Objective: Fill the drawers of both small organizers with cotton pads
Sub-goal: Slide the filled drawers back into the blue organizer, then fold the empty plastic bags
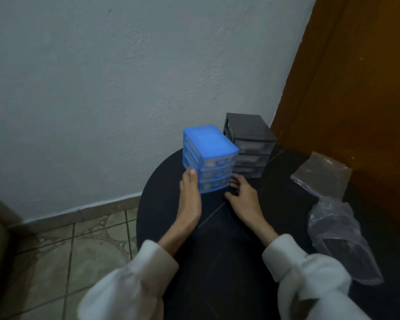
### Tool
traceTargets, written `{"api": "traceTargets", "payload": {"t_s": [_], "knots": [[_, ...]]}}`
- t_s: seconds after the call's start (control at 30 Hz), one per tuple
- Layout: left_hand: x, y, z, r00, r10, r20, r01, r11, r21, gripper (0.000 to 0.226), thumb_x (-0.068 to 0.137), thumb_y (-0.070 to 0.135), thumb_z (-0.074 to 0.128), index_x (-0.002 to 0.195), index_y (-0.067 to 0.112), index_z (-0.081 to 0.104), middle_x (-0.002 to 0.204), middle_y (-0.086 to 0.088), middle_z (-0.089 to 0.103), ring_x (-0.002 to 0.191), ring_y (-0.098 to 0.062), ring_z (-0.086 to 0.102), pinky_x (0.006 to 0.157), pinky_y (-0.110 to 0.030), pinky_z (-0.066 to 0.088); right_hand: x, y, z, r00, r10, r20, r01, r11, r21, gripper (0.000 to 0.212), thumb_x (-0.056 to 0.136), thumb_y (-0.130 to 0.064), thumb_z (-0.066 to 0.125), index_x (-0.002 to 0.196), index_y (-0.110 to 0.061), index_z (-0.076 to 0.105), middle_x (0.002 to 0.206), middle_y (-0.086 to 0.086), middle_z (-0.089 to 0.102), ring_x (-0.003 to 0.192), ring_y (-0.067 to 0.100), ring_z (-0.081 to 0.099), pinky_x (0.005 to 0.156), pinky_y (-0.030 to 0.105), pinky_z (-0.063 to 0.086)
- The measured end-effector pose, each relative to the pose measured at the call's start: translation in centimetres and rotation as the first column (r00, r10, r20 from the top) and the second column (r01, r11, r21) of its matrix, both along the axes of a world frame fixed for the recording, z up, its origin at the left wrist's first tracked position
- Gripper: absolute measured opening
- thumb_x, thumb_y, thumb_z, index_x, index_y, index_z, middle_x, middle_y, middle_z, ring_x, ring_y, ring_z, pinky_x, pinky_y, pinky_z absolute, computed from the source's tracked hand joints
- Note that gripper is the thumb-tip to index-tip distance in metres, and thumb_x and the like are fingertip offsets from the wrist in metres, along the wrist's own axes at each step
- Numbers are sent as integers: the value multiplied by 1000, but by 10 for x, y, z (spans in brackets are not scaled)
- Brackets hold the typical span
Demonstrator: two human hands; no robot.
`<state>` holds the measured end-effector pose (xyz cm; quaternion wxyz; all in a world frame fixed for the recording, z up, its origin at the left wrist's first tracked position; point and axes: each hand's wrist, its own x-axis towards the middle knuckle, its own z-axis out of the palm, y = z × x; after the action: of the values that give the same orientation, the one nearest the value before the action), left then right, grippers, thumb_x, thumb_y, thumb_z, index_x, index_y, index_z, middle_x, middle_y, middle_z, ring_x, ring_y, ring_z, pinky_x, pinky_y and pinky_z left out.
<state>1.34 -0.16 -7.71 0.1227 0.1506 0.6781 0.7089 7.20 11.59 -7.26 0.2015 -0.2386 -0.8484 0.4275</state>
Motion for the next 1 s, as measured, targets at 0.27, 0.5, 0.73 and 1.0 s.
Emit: {"api": "traceTargets", "payload": {"t_s": [0.27,0.5,0.73,1.0], "knots": [[-33,14,-5,998,-58,36,57,998,34,84,76,77,28,133,19,48,130,-5,56,122,-19,52,108,-46,37,-12,-2,7,999,16,31,-14,998,-56,58,83,4,59,138,-8,42,133,9,54,124,16,49,92,13,33],[-39,12,8,1000,-21,-9,20,994,-111,67,91,64,26,137,18,45,137,-6,49,129,-21,43,114,-42,27,-9,0,19,995,20,101,-8,992,-123,55,87,-1,58,139,-6,39,137,11,50,126,19,47,99,23,36],[32,17,18,911,229,-344,-271,959,-80,21,91,3,47,109,10,56,106,-5,52,92,-10,47,80,-17,33,51,17,54,993,-73,90,69,996,49,28,87,-6,59,115,-10,60,108,3,62,101,14,59,88,23,45],[92,93,30,936,-337,-102,311,927,-208,23,96,11,44,116,15,54,98,-4,61,83,-13,55,69,-23,43,151,62,81,899,-398,181,320,881,348,23,91,-24,58,114,-22,55,112,-1,56,93,9,52,78,27,43]]}}
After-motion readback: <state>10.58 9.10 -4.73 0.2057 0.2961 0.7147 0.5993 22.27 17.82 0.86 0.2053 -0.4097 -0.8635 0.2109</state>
